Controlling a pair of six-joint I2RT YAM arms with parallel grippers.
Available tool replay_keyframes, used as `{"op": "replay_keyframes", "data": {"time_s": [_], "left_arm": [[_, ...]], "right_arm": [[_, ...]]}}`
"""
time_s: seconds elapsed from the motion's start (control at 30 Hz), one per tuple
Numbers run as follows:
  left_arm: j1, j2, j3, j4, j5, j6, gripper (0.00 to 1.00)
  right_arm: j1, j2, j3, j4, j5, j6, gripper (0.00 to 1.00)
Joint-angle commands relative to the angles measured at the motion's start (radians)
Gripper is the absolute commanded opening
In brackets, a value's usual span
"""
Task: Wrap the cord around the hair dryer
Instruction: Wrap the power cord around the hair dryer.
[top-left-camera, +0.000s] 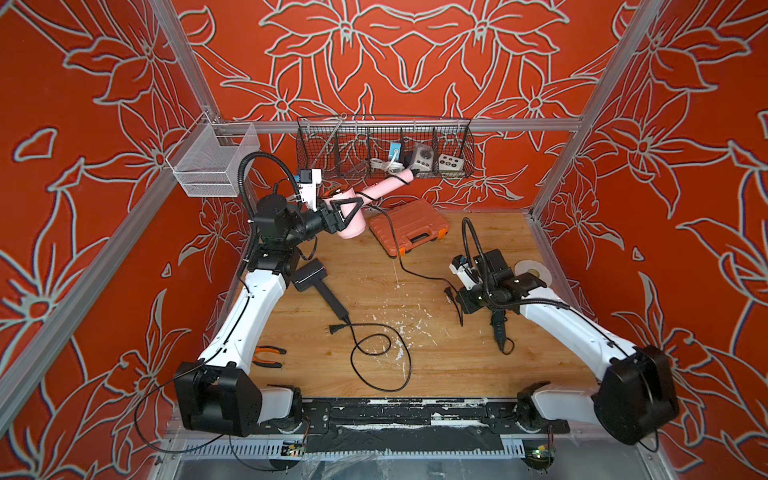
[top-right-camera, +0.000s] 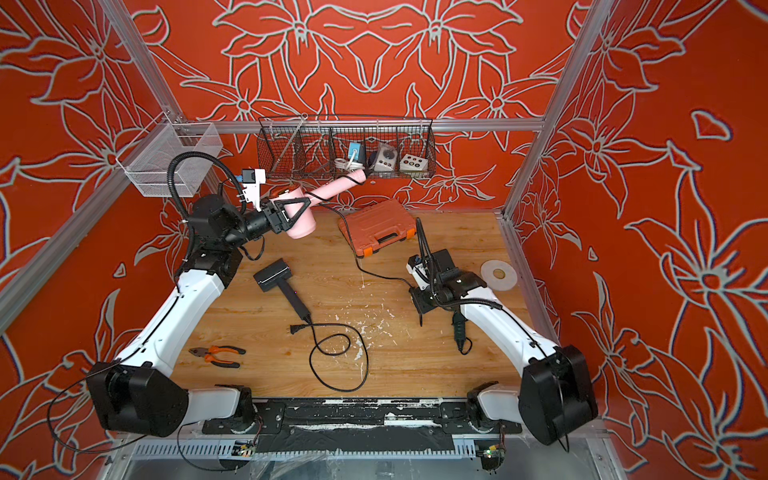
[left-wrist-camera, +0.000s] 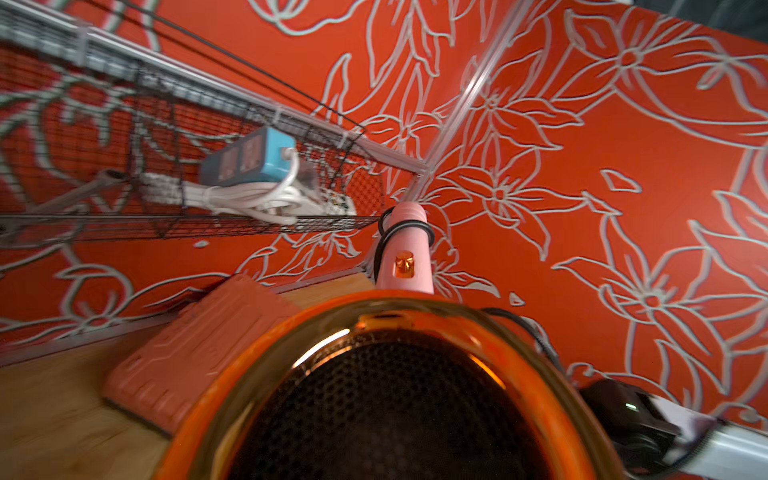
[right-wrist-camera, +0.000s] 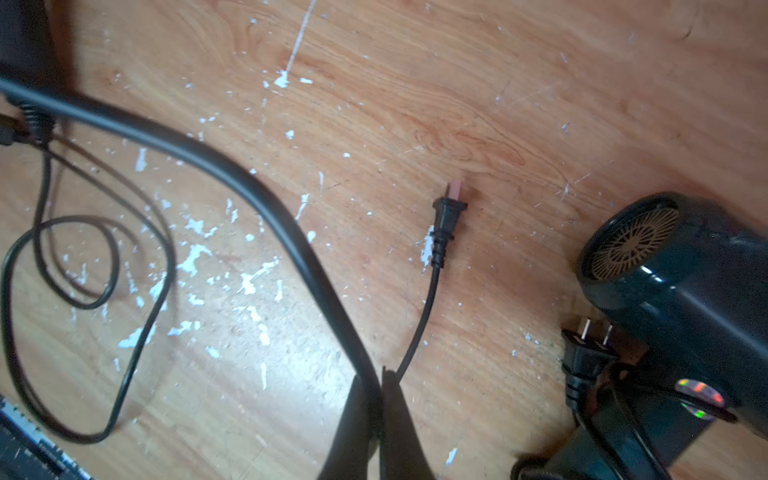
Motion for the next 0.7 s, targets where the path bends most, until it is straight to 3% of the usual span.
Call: {"op": "replay_keyframes", "data": {"time_s": [0.0, 0.2, 0.33, 0.67], "left_arm": [[0.006, 0.039, 0.051, -0.190, -0.216, 0.192, 0.00], [-0.076, 0.110, 0.094, -0.382, -0.310, 0.284, 0.00], [-0.177, 0.142, 0.091, -0.466, -0.294, 0.319, 0.00], [-0.366, 0.114, -0.021, -0.547, 0.041, 0.376, 0.00]], "right_arm": [[0.055, -0.088, 0.107, -0.188, 0.064, -0.034, 0.00], [0.088, -0.153, 0.388, -0.338, 0.085, -0.093, 0.00], [0.089, -0.117, 0.554, -0.353, 0.114, -0.175, 0.00], [0.083, 0.011, 0.705, -0.265, 0.230, -0.340, 0.00]]}}
